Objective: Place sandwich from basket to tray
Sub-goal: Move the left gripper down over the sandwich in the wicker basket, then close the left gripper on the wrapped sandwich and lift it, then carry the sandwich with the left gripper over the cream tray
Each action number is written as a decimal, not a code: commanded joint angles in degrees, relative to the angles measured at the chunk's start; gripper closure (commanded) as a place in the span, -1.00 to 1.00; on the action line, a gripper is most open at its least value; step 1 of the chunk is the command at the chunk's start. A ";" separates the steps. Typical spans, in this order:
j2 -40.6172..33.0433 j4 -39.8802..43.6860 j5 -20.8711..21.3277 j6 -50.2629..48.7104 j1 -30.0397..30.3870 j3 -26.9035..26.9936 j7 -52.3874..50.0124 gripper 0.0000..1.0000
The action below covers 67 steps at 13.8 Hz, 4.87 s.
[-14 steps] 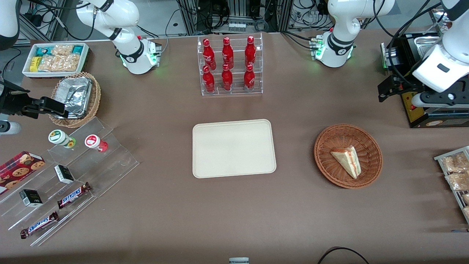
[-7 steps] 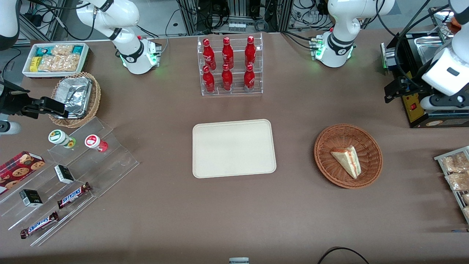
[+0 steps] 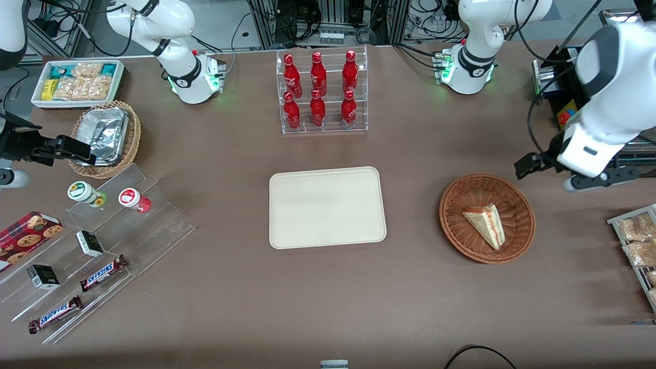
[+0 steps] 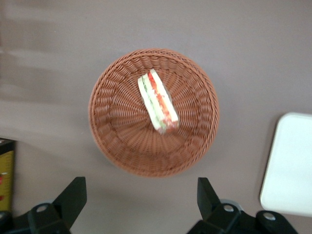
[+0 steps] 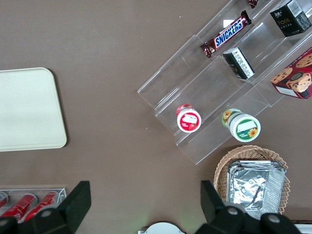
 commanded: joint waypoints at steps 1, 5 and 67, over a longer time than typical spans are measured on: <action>-1.98 -10.58 0.09 12.58 0.21 -0.54 -9.43 -1.00; 5.21 -13.43 -0.09 25.08 -0.14 -0.63 -19.29 -1.00; 45.75 21.28 38.41 18.71 -20.09 -32.97 -59.22 -1.00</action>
